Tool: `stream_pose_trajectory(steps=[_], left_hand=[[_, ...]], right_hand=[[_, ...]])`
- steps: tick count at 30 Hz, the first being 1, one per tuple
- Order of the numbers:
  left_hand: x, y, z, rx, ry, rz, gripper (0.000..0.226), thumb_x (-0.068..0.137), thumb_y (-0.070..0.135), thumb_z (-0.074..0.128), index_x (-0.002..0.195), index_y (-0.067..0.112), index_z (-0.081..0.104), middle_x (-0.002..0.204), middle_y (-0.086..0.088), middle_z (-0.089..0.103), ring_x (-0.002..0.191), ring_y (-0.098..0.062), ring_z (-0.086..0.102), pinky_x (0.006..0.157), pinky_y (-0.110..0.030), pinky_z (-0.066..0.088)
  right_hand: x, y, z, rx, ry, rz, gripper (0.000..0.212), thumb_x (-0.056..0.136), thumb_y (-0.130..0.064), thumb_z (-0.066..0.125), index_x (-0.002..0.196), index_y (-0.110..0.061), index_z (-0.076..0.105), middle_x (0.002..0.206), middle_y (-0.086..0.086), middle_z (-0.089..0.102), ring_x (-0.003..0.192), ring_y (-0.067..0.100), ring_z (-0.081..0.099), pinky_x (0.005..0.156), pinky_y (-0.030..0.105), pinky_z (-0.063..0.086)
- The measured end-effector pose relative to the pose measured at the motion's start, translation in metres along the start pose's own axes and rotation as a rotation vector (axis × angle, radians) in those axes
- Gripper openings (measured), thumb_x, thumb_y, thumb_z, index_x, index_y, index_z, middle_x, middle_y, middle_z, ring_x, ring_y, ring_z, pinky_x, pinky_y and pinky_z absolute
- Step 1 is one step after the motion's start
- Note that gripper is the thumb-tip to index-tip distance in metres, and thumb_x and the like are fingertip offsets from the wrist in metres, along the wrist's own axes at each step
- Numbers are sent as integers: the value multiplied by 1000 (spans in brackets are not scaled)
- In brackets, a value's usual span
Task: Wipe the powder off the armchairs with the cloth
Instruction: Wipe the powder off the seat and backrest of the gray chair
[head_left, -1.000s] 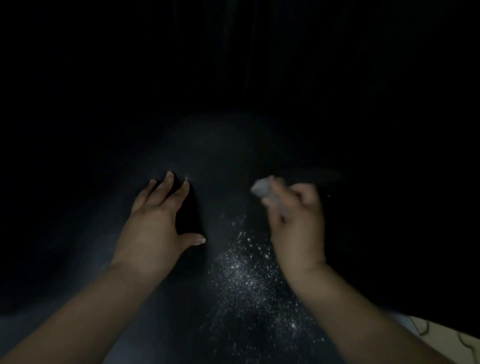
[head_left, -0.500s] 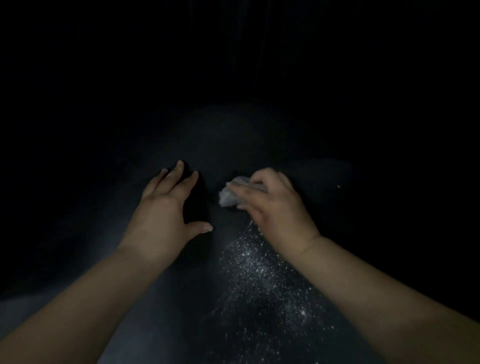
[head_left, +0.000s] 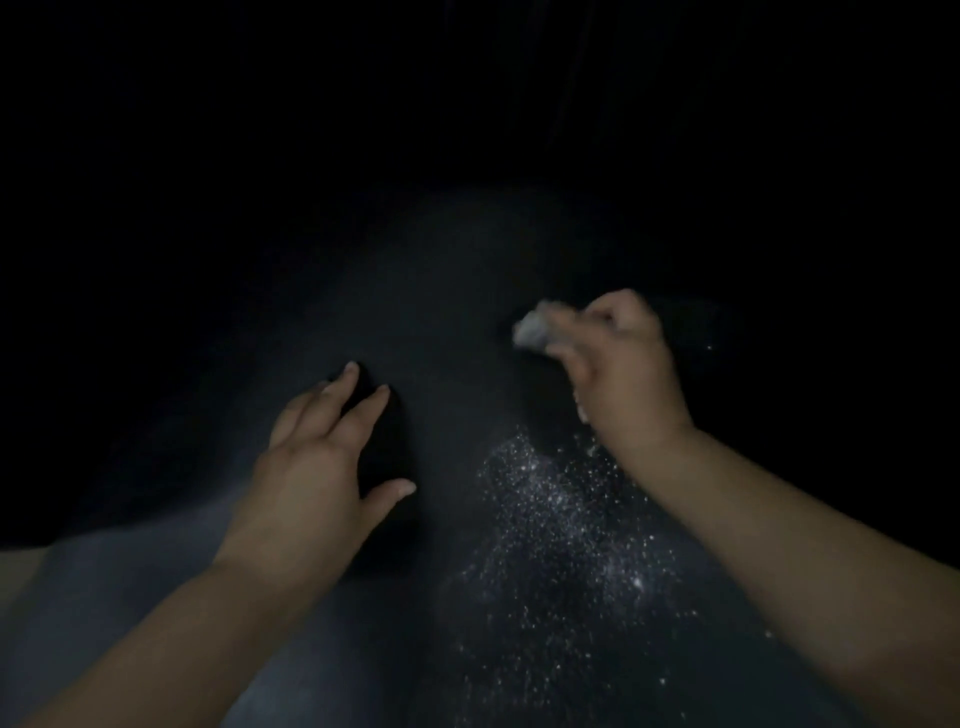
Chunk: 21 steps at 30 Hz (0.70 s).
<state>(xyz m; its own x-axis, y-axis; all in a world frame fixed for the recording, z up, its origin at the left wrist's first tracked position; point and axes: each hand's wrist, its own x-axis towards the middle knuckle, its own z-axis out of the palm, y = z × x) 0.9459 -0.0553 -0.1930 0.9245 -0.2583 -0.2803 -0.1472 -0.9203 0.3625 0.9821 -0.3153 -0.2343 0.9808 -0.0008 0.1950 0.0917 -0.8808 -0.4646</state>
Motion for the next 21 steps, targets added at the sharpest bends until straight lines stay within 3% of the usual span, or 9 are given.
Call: stream_pose_trajectory(steps=[2,4,7,9,13,16,18,19,21], left_hand=[[-4,1,3,-11,-1,13,86,73,44,77,146,26,37,158,5,20,143,-20,16,115,-30,15],[-8,2,6,-18,-6,18,86,74,44,76,147,27,34,159,6,17,144,-18,13,114,-27,11],[-14,2,9,-16,3,20,85,73,42,77,146,25,37,158,3,19,144,-20,15,113,-25,11],[-20,1,11,-28,10,24,84,73,40,79,145,23,39,158,1,22,143,-21,17,113,-26,12],[-33,0,15,-22,24,44,83,76,41,76,147,23,36,158,2,20,144,-19,15,115,-26,11],[-39,0,17,-34,17,41,83,76,40,76,147,23,36,158,1,20,144,-20,15,115,-26,10],[-43,0,18,-30,10,37,84,75,40,77,146,22,36,158,1,20,144,-21,15,115,-26,11],[-45,-1,19,-22,4,38,84,75,40,77,146,22,36,158,0,20,144,-21,15,115,-26,11],[-50,-1,20,-14,3,47,85,74,39,78,146,22,36,158,0,21,144,-21,16,114,-26,10]], right_hand=[[11,-8,5,-49,-17,54,27,90,-18,62,86,-44,53,107,11,57,95,19,55,78,14,41],[-10,-32,13,41,7,57,20,88,-20,68,80,-35,58,100,9,58,87,12,57,68,15,42],[-53,-44,16,86,-150,-209,10,88,-32,65,91,-41,63,107,13,57,92,17,54,75,31,46],[-60,-29,2,85,-158,-137,5,86,-34,68,89,-33,65,103,16,63,95,22,63,77,35,51],[-37,-3,-12,-56,51,52,22,92,-22,58,96,-44,56,103,9,57,83,-8,45,76,7,37],[-56,-34,12,59,80,56,10,88,-23,66,85,-31,62,101,6,56,85,-2,55,76,17,46],[-77,-55,12,-23,1,-165,6,88,-23,65,92,-21,69,102,10,57,88,17,58,72,25,51],[-86,-56,11,-42,-32,-298,20,88,-25,59,103,-20,71,102,10,56,90,20,55,73,25,50],[-88,-40,0,35,-80,-250,36,88,-34,50,114,-21,70,103,11,55,93,16,48,79,26,47]])
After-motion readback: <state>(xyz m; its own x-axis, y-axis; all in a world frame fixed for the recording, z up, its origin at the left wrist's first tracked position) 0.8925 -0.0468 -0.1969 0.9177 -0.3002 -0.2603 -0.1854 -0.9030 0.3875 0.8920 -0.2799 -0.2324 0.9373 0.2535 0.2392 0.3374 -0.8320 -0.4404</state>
